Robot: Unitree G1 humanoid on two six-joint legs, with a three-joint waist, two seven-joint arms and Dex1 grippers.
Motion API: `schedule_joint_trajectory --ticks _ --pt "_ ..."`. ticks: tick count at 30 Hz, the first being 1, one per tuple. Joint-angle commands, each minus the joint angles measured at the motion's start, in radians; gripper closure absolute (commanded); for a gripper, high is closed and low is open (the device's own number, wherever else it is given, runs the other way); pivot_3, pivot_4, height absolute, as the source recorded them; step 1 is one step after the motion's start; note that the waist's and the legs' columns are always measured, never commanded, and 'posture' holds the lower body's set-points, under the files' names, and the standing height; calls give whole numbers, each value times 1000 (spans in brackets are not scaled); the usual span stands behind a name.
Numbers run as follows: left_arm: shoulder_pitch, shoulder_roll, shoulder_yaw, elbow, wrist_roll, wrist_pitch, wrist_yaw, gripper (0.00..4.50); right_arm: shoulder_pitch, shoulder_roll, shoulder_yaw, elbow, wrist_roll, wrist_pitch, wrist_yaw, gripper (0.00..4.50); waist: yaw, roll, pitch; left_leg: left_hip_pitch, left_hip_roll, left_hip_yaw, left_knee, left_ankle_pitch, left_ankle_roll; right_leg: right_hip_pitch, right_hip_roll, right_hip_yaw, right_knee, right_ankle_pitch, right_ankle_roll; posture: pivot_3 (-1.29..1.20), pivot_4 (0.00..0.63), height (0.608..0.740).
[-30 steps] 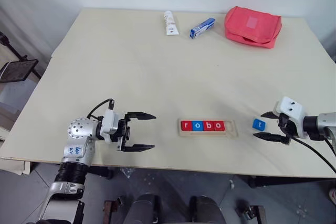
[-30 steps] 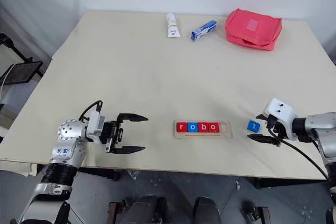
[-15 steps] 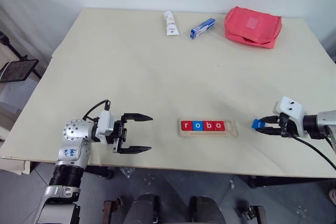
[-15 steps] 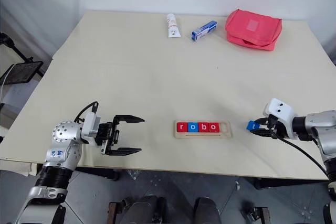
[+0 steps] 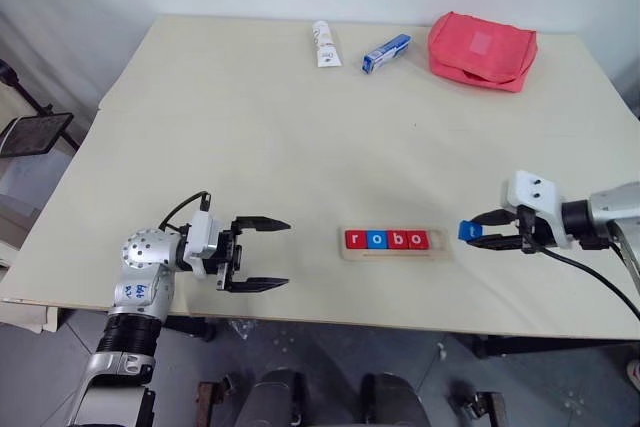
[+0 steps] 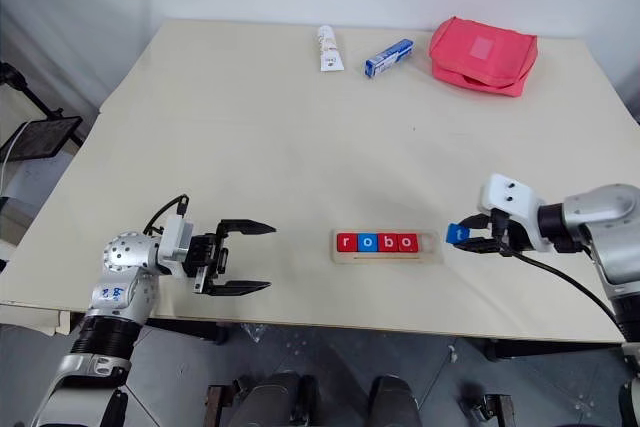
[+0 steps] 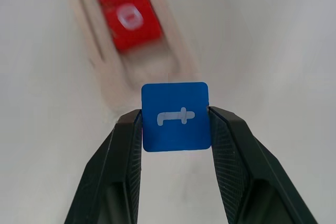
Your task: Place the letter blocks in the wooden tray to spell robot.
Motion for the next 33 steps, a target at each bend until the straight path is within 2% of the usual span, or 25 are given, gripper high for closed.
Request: schedule_joint_trajectory --ticks 1,9,21,29,30,33 --pt "-7 -7 1 -1 -2 -19 -1 0 -50 -1 48 -34 -31 14 24 3040 0 0 0 0 0 0 0 0 0 0 0 0 0 0 0 0 150 740" --pt "15 -12 5 -16 -1 -31 14 0 -130 30 151 36 -108 -48 53 3040 -2 0 0 -1 0 0 0 0 0 -1 0 0 0 0 0 0 150 740" --pt "49 -16 -1 -54 2 -34 51 0 -166 82 190 79 -155 -79 66 3040 -2 0 0 -1 0 -1 0 0 0 -2 0 -1 1 0 0 0 150 740" --pt "48 -22 -5 -49 3 -42 61 0 -163 101 179 42 -147 -54 71 227 -2 0 0 -1 0 -1 0 0 0 -2 0 -1 1 0 0 0 150 740" --pt "46 -23 -5 -47 3 -43 61 0 -161 102 172 28 -140 -44 70 39 -2 0 0 -1 0 -1 0 0 0 -2 0 -1 1 0 0 0 150 740" --pt "39 -26 -6 -38 5 -48 60 0 -155 98 153 -4 -125 -23 68 39 -1 0 0 -1 0 -1 0 0 0 -2 0 -1 1 0 0 0 150 740"
